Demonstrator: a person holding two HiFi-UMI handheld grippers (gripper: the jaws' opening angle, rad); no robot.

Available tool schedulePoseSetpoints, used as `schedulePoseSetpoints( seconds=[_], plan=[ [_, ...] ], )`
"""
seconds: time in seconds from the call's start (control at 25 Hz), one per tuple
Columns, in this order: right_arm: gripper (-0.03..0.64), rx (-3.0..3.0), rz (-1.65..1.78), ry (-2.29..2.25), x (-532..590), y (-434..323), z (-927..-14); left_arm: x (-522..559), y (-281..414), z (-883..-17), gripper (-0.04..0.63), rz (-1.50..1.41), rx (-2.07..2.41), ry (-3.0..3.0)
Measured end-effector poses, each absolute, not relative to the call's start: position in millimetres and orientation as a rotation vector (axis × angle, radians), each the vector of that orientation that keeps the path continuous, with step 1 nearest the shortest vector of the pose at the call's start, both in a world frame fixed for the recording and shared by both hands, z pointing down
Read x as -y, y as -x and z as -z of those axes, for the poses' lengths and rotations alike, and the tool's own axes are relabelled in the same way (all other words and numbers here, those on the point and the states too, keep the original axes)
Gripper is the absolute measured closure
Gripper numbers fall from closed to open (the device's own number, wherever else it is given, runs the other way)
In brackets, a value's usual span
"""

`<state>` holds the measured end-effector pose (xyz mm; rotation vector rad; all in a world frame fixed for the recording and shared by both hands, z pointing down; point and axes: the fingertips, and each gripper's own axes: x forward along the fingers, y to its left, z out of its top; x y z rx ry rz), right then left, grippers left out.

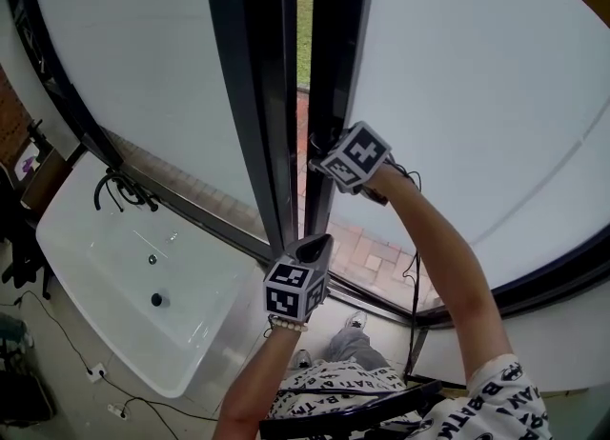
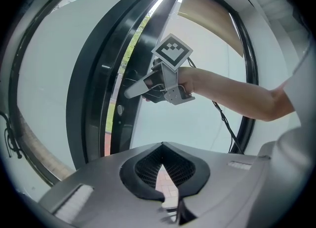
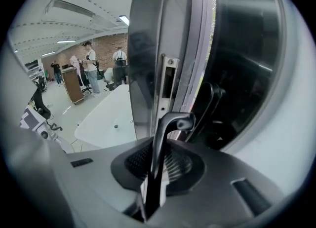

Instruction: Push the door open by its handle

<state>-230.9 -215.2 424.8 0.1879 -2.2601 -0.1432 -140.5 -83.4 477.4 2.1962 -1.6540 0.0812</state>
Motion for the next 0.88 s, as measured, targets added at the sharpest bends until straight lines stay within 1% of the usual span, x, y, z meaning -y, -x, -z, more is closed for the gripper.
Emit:
schedulePoseSetpoints(
  seconds=[0.04, 0.32, 0.56, 0.88],
  plan=[
    [0.58, 2.257, 0.146, -0.19, 217, 232, -423, 85, 142, -476, 0.603, -0.081, 1.65, -2.196],
    [0.577, 2.273, 0.164, -0.19, 225, 237, -421, 86, 144, -482, 0.602, -0.093, 1.606, -2.205],
    [0.578, 2.319, 0.056, -0.159, 244, 244, -421, 105, 146, -486, 0.603, -0.163, 1.597, -2.221],
    [0.581, 2.348, 0.0, -0.185, 274, 240, -420, 139, 139, -492, 0.603, -0.163, 1.606, -2.135]
  ],
)
